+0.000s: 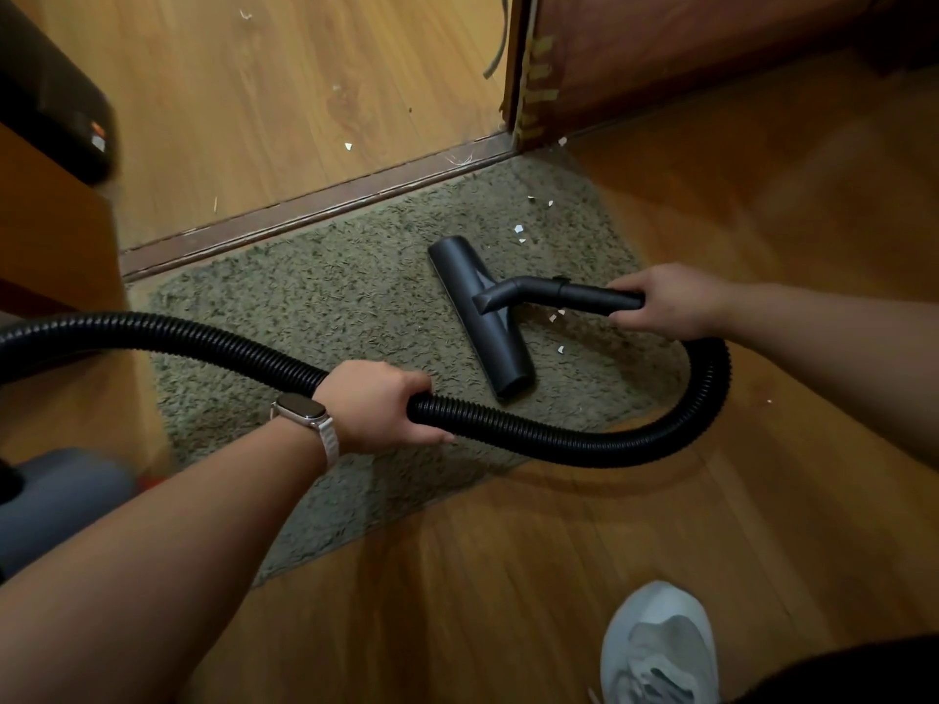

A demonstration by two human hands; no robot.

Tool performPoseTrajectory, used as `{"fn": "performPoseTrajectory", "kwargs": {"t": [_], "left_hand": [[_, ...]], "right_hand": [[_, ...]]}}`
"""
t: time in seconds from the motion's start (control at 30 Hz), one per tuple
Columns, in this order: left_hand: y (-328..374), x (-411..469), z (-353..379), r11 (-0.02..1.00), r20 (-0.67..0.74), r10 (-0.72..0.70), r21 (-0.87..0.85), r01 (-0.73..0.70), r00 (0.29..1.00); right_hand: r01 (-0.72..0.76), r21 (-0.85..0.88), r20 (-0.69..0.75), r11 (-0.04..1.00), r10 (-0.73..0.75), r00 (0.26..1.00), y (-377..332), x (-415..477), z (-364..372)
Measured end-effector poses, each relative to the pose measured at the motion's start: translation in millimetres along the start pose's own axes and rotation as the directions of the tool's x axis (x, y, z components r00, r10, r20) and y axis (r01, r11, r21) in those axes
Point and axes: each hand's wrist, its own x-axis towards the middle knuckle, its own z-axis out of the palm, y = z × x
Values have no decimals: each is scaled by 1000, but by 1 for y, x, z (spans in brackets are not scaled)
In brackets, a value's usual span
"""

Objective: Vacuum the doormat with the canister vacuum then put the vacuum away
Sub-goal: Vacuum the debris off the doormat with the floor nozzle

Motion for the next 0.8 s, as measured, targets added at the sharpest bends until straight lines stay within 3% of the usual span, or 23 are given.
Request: {"fn": "performPoseTrajectory", "kwargs": {"t": [0.27,0.5,0.8], "left_hand": [[1,-4,0,1000,-11,22,22,-21,1000],[5,-7,-6,1000,-3,11,-18,-11,1000],[13,-6,-11,999,-25,41,-34,-42,999]], "right_hand": [[-13,-14,-17,1000,13,1000,-5,-7,2],[-121,208,-22,971,128,991,27,-23,-2],[-242,237,-11,941,251,968,44,-46,5]]}}
